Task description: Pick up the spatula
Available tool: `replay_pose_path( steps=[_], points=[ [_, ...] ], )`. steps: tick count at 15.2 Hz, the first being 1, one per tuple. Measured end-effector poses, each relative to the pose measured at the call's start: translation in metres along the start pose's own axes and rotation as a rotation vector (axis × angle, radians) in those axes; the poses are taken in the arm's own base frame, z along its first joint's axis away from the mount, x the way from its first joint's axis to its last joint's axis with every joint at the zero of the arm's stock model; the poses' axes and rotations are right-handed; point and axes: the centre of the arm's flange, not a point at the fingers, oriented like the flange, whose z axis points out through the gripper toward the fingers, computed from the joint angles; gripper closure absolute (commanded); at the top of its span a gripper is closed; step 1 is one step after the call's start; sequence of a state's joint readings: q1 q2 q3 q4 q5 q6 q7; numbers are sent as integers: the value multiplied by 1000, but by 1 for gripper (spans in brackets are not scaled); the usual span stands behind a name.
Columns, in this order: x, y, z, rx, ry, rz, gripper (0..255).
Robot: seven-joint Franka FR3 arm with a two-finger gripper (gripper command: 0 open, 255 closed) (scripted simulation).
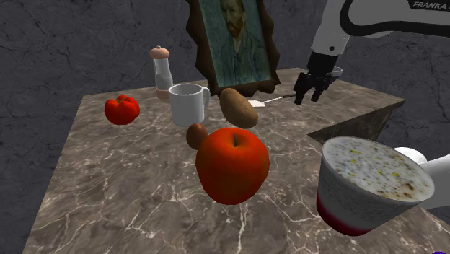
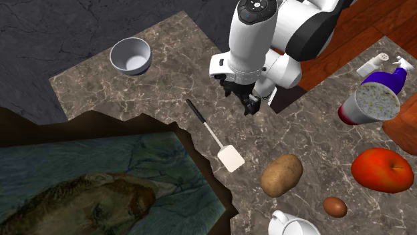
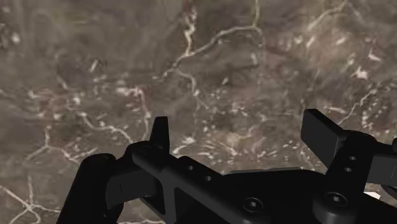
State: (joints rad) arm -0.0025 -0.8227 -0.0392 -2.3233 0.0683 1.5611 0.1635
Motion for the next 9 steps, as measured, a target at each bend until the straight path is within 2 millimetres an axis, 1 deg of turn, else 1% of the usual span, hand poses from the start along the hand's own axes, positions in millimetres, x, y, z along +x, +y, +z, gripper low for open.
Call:
replay_pose_path(
  steps=[1, 2, 3, 5, 6, 9],
  points=[
    [0, 0, 0, 0, 0, 0, 0],
    [5, 3, -2, -4, -7, -49, 0],
    [15, 6, -4, -10, -18, -150, 0],
    [38, 9, -8, -28, -46, -405, 0],
    [53, 10, -7, -37, -60, -539, 0],
    [93, -4, -11, -67, -107, -962, 0]
  ],
)
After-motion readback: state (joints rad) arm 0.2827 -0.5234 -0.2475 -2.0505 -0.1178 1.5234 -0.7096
